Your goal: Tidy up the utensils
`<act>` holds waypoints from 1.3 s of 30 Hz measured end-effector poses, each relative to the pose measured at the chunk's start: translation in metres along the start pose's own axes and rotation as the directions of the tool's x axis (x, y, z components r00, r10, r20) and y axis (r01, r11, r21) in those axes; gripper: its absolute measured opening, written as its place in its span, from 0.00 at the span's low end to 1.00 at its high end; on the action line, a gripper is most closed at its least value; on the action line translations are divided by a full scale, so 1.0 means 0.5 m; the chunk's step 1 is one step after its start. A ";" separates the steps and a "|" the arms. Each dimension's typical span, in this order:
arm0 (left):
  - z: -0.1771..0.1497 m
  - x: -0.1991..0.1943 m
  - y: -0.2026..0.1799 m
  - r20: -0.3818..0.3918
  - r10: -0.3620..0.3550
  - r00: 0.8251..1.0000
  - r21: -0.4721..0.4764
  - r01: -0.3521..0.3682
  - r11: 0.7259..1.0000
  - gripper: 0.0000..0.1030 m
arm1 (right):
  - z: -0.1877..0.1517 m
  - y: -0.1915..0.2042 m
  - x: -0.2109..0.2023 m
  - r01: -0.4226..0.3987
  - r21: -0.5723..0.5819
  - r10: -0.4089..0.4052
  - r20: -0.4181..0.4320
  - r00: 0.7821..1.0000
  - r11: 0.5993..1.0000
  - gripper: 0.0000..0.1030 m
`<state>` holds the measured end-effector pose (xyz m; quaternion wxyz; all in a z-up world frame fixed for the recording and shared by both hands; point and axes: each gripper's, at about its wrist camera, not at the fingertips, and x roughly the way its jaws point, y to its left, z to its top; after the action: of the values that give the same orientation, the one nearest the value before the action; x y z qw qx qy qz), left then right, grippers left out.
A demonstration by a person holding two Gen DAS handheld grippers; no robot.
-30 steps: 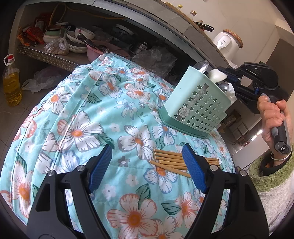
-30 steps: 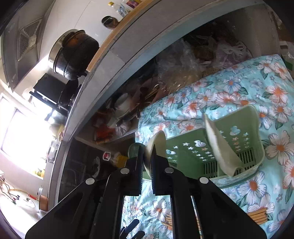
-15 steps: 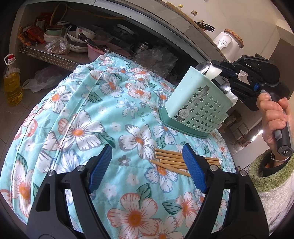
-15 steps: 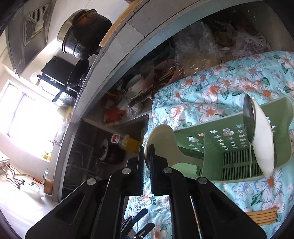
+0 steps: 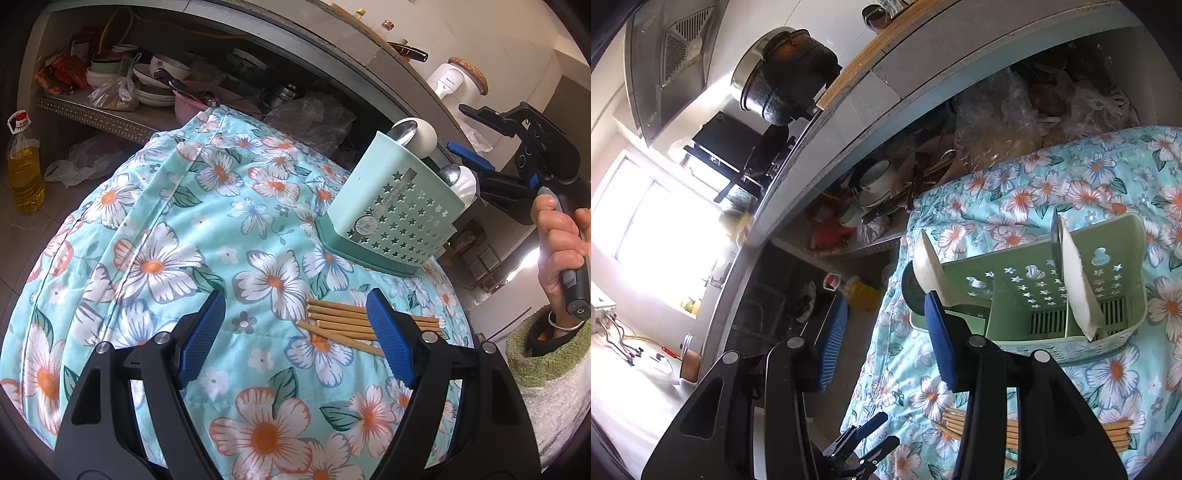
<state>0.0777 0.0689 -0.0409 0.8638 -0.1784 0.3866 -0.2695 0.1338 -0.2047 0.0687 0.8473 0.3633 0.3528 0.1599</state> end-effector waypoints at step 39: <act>-0.124 0.152 -0.158 -0.324 -0.415 0.850 -0.219 0.360 0.907 0.67 | -0.170 -0.280 0.026 0.229 -0.321 -0.336 -0.331 0.882 0.919 0.53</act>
<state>0.0467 -0.0455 -0.0829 0.6890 -0.2643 0.5143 -0.4370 0.0842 -0.2508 -0.0813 0.8188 0.1494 0.5342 0.1477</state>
